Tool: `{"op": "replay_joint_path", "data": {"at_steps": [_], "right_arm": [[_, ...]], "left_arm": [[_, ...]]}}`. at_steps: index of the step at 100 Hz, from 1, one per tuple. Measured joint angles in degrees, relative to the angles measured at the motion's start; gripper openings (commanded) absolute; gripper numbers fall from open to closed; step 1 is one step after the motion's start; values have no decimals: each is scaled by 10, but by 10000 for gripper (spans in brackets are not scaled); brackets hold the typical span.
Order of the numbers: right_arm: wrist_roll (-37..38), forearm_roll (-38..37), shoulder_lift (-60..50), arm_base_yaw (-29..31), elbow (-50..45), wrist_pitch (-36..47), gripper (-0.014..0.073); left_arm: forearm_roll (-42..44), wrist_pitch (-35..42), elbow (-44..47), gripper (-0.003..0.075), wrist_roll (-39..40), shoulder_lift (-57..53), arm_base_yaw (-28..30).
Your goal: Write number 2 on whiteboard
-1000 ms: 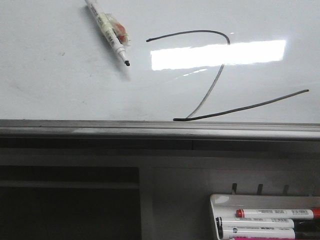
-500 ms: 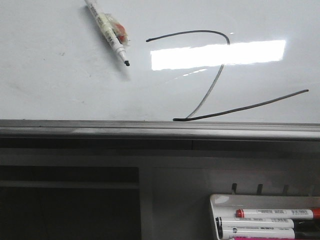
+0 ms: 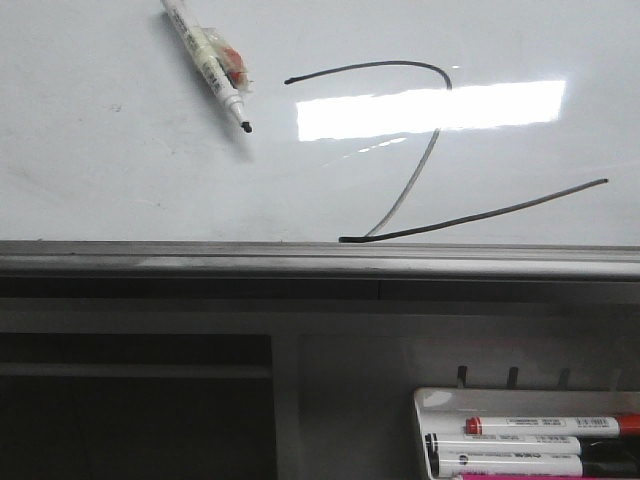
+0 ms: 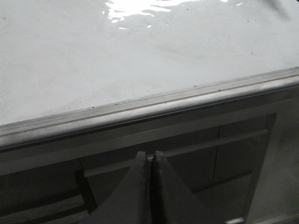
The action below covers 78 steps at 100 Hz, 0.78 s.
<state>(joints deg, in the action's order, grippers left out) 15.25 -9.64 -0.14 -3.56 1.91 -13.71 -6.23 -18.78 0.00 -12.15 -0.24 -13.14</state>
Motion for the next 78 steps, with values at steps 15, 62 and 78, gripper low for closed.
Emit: {"op": "replay_joint_path", "data": {"at_steps": [15, 62, 78], "right_arm": [[35, -23, -4, 27, -28, 1, -71], [43, -25, -4, 28, -28, -47, -71], [43, -25, -4, 28, -28, -47, -71]], "left_arm": [[0, 0, 0, -20, 0, 0, 0], [0, 0, 0, -20, 0, 0, 0], [0, 0, 0, -20, 0, 0, 0]]}}
